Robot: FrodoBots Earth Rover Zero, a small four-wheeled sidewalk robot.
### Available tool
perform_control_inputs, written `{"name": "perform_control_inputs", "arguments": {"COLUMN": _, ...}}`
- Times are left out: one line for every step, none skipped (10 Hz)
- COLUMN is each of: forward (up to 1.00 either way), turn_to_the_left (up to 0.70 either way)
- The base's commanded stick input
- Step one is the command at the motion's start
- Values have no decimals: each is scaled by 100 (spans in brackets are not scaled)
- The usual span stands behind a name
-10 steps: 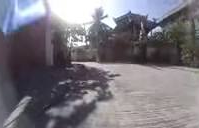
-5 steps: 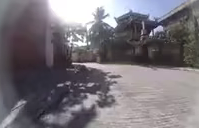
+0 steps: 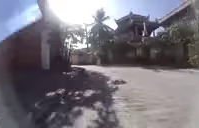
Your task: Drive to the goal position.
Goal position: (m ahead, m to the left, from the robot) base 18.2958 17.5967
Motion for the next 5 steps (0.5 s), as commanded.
{"name": "perform_control_inputs", "arguments": {"forward": 85, "turn_to_the_left": -23}}
{"name": "perform_control_inputs", "arguments": {"forward": 85, "turn_to_the_left": -16}}
{"name": "perform_control_inputs", "arguments": {"forward": 85, "turn_to_the_left": -10}}
{"name": "perform_control_inputs", "arguments": {"forward": 85, "turn_to_the_left": -3}}
{"name": "perform_control_inputs", "arguments": {"forward": 85, "turn_to_the_left": -3}}
